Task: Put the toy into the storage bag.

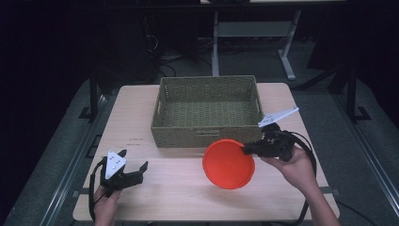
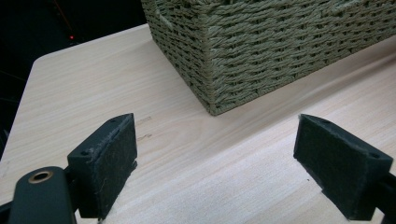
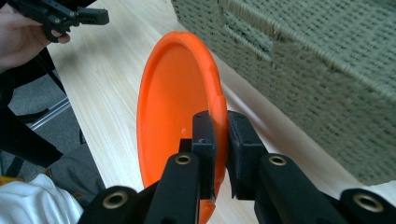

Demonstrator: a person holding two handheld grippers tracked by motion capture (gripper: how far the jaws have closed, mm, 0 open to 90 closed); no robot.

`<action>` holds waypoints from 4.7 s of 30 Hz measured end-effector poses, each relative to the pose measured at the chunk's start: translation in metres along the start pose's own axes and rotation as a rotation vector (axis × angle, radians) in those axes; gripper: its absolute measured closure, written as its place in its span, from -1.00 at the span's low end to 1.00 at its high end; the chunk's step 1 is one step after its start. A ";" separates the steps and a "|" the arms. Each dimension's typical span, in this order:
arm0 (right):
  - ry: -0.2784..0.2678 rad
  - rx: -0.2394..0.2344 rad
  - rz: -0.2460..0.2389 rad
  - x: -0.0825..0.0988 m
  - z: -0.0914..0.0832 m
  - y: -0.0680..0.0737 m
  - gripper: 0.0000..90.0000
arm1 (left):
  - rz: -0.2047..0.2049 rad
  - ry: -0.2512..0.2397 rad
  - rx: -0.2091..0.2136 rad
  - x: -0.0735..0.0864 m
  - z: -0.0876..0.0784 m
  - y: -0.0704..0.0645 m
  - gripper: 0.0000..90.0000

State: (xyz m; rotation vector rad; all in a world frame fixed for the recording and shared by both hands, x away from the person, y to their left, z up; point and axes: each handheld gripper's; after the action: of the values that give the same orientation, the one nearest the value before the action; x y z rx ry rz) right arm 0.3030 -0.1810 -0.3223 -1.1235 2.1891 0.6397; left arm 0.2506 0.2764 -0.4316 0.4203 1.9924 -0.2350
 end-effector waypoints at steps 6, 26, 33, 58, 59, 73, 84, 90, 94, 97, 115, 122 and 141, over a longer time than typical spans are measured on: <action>0.002 0.018 -0.003 -0.012 -0.009 0.000 0.83 | -0.002 -0.001 0.001 0.000 0.000 0.000 -0.71; -0.008 0.025 -0.017 -0.056 -0.025 -0.009 0.83 | -0.008 -0.001 -0.004 0.000 0.000 0.002 -0.72; -0.004 0.034 -0.025 -0.068 -0.028 -0.012 0.83 | -0.011 -0.002 -0.005 0.001 0.000 0.002 -0.72; -0.003 0.054 -0.009 -0.110 -0.030 -0.033 0.83 | -0.009 0.002 -0.007 0.000 -0.001 0.004 -0.72; -0.005 0.055 -0.007 -0.111 -0.030 -0.033 0.83 | -0.009 0.003 -0.007 0.000 -0.001 0.004 -0.72; -0.007 0.065 0.003 -0.134 -0.026 -0.044 0.83 | -0.013 0.003 -0.010 0.000 -0.001 0.005 -0.71; 0.002 0.097 0.035 -0.144 -0.025 -0.061 0.82 | -0.015 0.004 -0.011 0.001 0.000 0.005 -0.71; -0.007 0.106 0.055 -0.147 -0.024 -0.068 0.82 | -0.014 0.006 -0.009 0.001 -0.001 0.005 -0.72; -0.007 0.119 0.070 -0.150 -0.023 -0.073 0.82 | -0.013 0.007 -0.009 0.001 0.000 0.005 -0.71; -0.008 0.122 0.085 -0.149 -0.020 -0.079 0.82 | -0.014 0.005 -0.009 0.001 -0.001 0.005 -0.71; 0.008 0.170 0.149 -0.147 -0.005 -0.103 0.82 | -0.009 0.000 -0.010 0.001 -0.001 0.006 -0.71; 0.005 0.174 0.176 -0.143 0.008 -0.111 0.82 | -0.016 -0.002 -0.009 0.001 -0.001 0.005 -0.71; 0.022 0.186 0.253 -0.127 0.038 -0.137 0.82 | -0.006 0.002 -0.007 0.001 -0.001 0.004 -0.71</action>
State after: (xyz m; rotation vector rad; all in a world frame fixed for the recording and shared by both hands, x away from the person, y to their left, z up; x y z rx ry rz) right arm 0.4877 -0.1584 -0.2813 -0.7697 2.3757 0.5162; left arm 0.2514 0.2809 -0.4322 0.4100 1.9961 -0.2315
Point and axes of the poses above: each handheld gripper's, and its own axes: z roughly forward along the jaws, x roughly out of its underside, y roughly to its left, and after that the axes turned 8 degrees about -z, right-handed
